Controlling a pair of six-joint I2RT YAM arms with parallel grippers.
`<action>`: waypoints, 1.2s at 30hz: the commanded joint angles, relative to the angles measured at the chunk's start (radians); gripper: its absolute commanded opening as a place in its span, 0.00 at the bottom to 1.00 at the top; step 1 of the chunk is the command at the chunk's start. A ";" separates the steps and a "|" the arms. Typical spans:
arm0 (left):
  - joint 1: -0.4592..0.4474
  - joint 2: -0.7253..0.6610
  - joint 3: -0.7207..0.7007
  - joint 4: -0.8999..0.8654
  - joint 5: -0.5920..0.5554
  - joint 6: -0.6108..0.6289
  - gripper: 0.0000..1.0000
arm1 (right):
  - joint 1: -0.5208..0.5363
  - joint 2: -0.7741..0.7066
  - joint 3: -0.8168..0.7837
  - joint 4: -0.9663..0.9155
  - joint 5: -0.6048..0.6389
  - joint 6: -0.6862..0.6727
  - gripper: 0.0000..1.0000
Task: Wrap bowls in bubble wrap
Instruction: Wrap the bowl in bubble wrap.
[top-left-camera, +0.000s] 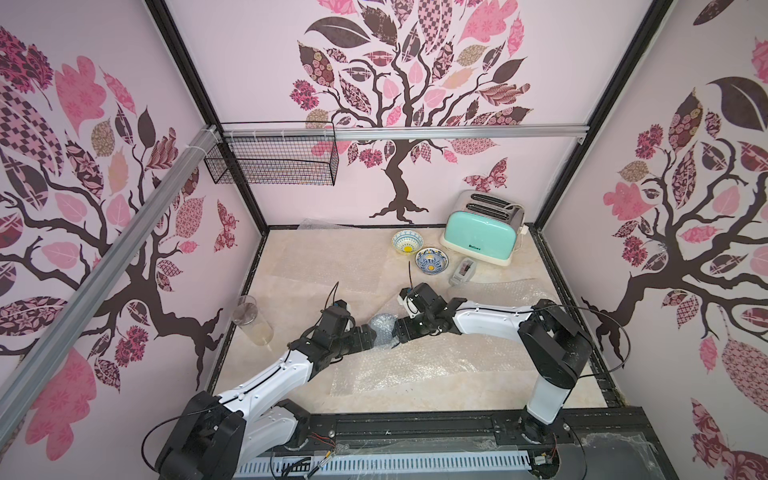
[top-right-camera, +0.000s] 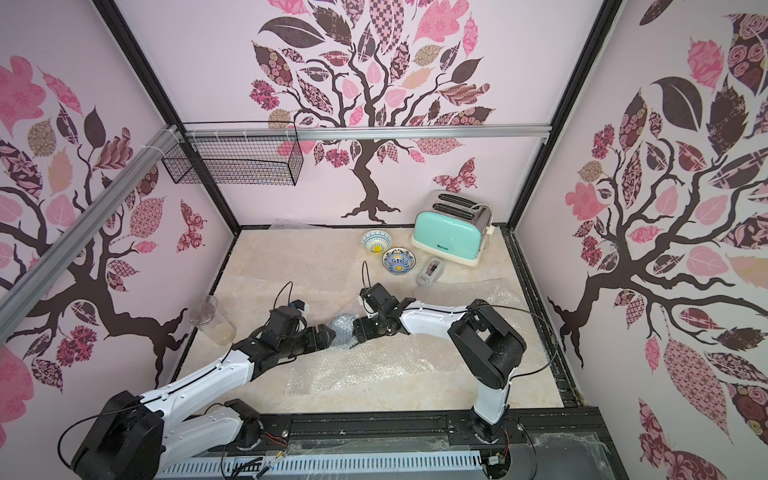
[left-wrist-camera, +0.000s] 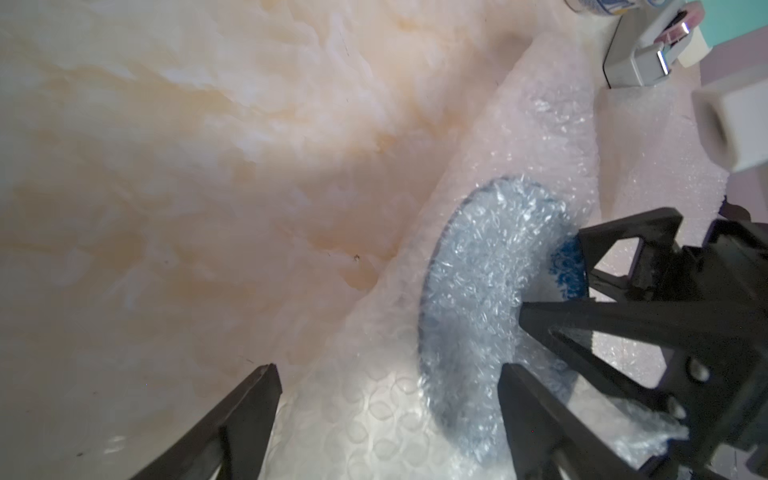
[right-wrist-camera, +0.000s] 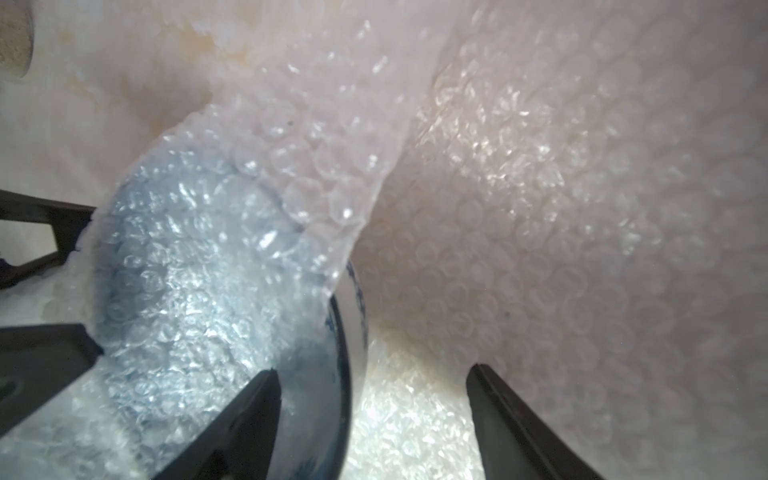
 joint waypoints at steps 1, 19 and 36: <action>-0.020 0.005 -0.017 0.044 0.044 -0.007 0.88 | -0.001 -0.016 0.024 -0.029 0.015 -0.014 0.76; -0.089 0.185 0.065 -0.008 -0.116 0.050 0.84 | -0.059 -0.124 0.063 -0.069 0.056 -0.037 0.78; -0.091 0.217 0.090 -0.022 -0.123 0.073 0.83 | -0.337 0.101 0.235 -0.079 0.119 -0.099 0.73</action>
